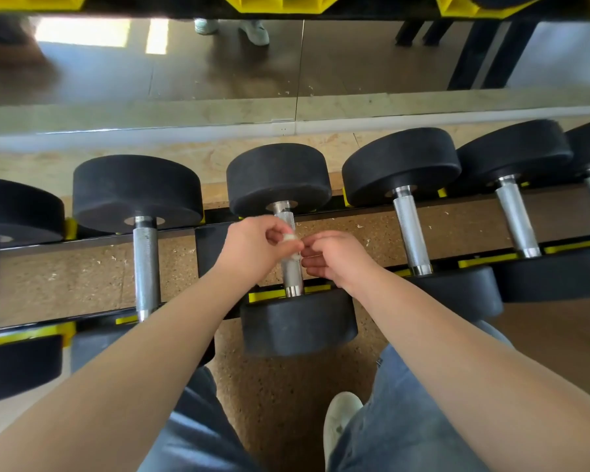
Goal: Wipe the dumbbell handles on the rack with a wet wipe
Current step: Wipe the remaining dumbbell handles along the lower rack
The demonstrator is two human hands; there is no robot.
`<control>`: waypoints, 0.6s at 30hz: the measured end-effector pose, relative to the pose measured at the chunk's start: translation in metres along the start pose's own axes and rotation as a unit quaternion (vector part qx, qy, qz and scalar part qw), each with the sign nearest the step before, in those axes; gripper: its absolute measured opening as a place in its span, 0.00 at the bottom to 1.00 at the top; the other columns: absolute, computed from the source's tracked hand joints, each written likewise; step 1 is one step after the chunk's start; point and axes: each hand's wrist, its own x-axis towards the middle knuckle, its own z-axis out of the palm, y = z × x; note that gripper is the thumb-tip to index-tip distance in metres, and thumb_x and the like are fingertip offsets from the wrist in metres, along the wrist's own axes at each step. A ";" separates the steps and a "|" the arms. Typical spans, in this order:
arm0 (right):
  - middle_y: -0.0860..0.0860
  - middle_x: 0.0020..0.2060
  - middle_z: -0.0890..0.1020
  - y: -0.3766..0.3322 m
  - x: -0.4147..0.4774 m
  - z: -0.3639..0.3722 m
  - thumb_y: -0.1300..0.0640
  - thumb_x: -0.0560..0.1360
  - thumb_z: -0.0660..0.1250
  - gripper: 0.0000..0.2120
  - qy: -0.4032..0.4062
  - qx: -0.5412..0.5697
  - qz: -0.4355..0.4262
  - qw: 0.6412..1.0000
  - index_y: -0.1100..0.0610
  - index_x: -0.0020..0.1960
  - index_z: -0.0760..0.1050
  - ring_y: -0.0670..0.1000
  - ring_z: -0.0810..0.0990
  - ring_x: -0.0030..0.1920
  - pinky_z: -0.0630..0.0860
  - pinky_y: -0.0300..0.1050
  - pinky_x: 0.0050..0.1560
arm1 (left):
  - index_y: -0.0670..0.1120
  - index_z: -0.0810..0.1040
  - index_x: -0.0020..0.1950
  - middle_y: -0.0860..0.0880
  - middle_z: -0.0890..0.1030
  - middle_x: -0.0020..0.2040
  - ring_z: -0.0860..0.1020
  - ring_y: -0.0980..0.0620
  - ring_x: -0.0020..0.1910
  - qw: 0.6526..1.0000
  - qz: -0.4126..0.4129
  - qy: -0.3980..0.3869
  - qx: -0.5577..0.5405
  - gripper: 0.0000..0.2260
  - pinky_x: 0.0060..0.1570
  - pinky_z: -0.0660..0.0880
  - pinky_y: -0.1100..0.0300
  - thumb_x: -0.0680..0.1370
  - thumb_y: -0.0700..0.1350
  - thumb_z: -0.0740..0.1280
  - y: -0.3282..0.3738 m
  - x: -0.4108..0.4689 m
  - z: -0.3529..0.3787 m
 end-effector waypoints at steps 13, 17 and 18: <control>0.44 0.47 0.84 -0.015 -0.037 0.009 0.58 0.81 0.66 0.08 0.015 -0.197 -0.244 0.949 0.47 0.53 0.82 0.40 0.81 0.43 0.76 0.35 0.43 | 0.50 0.84 0.52 0.50 0.86 0.47 0.83 0.54 0.46 0.969 -0.015 -0.082 -0.234 0.03 0.54 0.81 0.52 0.79 0.46 0.73 -0.023 -0.027 -0.020; 0.44 0.49 0.85 -0.022 -0.048 0.032 0.52 0.78 0.73 0.13 -0.064 -0.253 -0.284 0.922 0.48 0.62 0.81 0.39 0.83 0.47 0.81 0.37 0.49 | 0.47 0.83 0.53 0.45 0.87 0.49 0.85 0.46 0.52 0.948 -0.052 -0.056 -0.308 0.06 0.58 0.81 0.49 0.78 0.47 0.74 -0.029 -0.030 -0.046; 0.42 0.50 0.85 -0.023 -0.049 0.039 0.51 0.76 0.74 0.16 -0.066 -0.263 -0.288 0.919 0.48 0.64 0.80 0.40 0.83 0.50 0.81 0.37 0.52 | 0.47 0.83 0.52 0.46 0.87 0.48 0.85 0.48 0.50 0.947 -0.060 -0.048 -0.311 0.06 0.57 0.82 0.50 0.78 0.47 0.73 -0.032 -0.032 -0.053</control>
